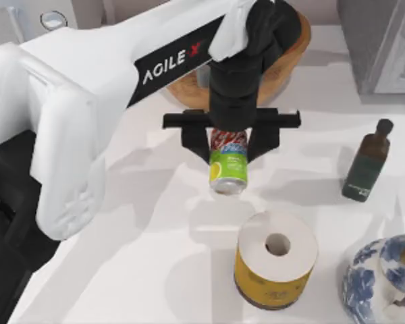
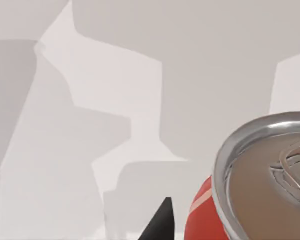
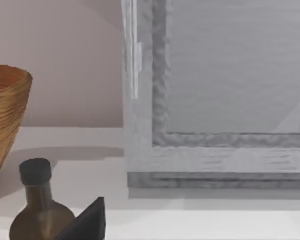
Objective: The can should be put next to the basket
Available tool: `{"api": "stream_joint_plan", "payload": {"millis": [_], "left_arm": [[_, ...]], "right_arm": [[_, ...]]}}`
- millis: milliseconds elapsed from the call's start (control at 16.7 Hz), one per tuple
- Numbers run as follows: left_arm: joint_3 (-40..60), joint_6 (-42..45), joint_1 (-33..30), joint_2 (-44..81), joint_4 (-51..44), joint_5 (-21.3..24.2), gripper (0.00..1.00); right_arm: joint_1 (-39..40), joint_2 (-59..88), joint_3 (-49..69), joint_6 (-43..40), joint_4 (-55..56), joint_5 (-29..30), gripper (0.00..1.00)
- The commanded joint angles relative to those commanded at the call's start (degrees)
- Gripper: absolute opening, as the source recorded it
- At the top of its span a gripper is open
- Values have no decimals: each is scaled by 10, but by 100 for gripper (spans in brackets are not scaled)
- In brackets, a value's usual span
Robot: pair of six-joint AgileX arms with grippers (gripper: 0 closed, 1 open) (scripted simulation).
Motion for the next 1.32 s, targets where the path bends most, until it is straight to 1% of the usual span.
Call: {"api": "stream_joint_plan", "payload": {"millis": [360,720,1020,1260,1320], "left_arm": [[-5,2,-3,-2,-1,3,0],[-44,7,-15,14,-12,15,0],[-20,0,0,-1,18,0,0],[-19,0,0,-1,19,0,0],[-19,0,0,-1,19,0,8]], "right_arm": [[0,0,0,0,0,0,100],[0,0,0,0,0,0,100],[0,0,0,0,0,0,100],[0,0,0,0,0,0,100],[0,0,0,0,0,0,100]]}}
